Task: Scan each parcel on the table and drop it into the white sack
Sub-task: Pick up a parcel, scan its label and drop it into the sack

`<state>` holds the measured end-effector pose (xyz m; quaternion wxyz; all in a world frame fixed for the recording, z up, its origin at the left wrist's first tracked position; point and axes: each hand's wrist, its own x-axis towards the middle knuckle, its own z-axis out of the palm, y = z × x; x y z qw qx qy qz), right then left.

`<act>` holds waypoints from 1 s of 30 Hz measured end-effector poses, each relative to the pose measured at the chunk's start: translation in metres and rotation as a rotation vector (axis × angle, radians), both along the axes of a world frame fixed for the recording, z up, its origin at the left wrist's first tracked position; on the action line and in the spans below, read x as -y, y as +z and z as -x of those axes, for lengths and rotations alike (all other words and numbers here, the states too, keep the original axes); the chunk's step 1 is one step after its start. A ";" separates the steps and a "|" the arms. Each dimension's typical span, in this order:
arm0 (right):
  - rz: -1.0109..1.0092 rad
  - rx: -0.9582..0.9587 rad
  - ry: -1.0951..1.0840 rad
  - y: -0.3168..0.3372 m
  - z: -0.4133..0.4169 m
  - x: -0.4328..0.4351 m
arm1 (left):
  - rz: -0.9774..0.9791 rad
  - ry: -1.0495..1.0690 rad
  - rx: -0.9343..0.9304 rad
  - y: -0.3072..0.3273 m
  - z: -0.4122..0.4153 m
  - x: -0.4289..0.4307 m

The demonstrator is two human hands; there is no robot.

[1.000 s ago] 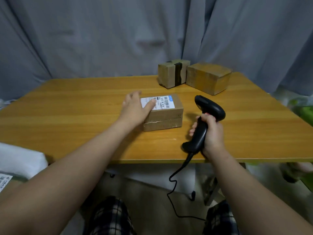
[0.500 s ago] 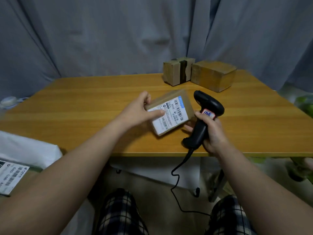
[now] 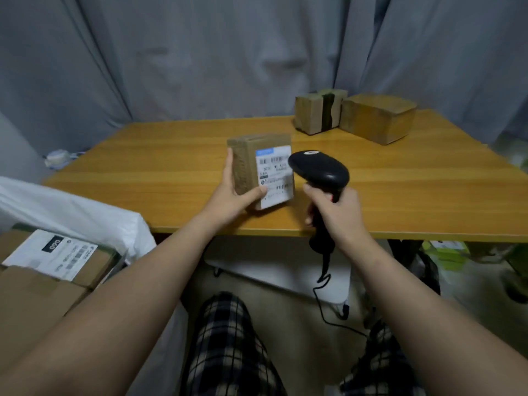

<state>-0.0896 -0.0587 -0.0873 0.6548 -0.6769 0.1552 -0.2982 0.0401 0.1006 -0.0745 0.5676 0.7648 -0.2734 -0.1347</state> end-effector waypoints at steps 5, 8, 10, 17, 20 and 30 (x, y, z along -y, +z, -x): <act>0.267 -0.038 0.023 -0.012 0.004 -0.019 | 0.190 0.021 -0.071 -0.017 0.006 -0.006; 0.319 -0.019 0.011 -0.015 0.000 -0.025 | 0.207 0.012 -0.076 -0.019 0.003 -0.006; 0.296 0.012 0.003 -0.015 -0.002 -0.029 | 0.202 0.011 -0.083 -0.017 0.001 -0.006; 0.261 0.013 -0.010 -0.017 0.000 -0.035 | 0.176 0.025 -0.123 -0.014 -0.003 -0.010; 0.210 0.000 -0.026 -0.020 0.002 -0.036 | 0.195 0.025 -0.131 -0.016 -0.004 -0.009; 0.125 0.041 -0.024 -0.025 0.011 -0.046 | 0.156 0.034 -0.120 -0.017 -0.008 -0.009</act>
